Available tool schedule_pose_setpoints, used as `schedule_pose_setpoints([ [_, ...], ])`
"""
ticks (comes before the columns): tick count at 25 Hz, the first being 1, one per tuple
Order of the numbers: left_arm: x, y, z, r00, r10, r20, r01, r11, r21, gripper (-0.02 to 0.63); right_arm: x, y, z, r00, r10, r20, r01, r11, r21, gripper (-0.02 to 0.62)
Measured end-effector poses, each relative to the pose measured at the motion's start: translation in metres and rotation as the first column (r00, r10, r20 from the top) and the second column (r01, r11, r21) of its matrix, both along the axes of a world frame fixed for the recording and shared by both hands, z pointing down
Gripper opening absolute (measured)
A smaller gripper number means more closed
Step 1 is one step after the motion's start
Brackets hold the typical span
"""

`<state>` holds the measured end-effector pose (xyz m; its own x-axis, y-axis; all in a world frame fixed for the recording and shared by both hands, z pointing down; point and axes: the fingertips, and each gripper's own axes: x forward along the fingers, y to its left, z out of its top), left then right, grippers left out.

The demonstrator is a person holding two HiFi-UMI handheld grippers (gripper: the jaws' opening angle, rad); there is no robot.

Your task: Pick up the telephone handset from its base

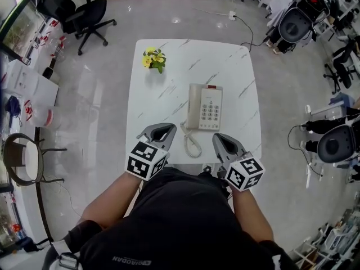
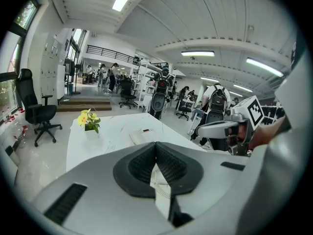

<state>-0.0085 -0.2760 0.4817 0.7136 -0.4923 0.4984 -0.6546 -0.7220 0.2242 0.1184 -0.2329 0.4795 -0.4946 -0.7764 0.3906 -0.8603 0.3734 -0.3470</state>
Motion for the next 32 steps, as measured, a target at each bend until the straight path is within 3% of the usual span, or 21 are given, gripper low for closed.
schedule_pose_setpoints([
  [9, 0.014, 0.001, -0.003, 0.999, -0.053, -0.012, 0.053, 0.999, 0.003, 0.002, 0.011, -0.012, -0.003, 0.999, -0.055, 0.003, 0.055, 0.998, 0.017, 0.002],
  [20, 0.007, 0.002, -0.004, 0.996, -0.088, -0.013, 0.088, 0.996, 0.003, 0.002, 0.007, -0.021, -0.007, 0.997, -0.075, -0.016, 0.075, 0.996, 0.038, 0.002],
  [29, 0.004, 0.000, -0.003, 0.995, -0.093, -0.020, 0.093, 0.996, 0.002, 0.002, 0.010, -0.024, -0.010, 0.997, -0.052, -0.065, 0.056, 0.996, 0.068, 0.002],
  [32, 0.006, 0.000, -0.004, 0.996, -0.091, -0.024, 0.091, 0.996, 0.003, 0.002, 0.012, -0.027, -0.011, 0.996, -0.041, -0.077, 0.047, 0.996, 0.076, 0.033],
])
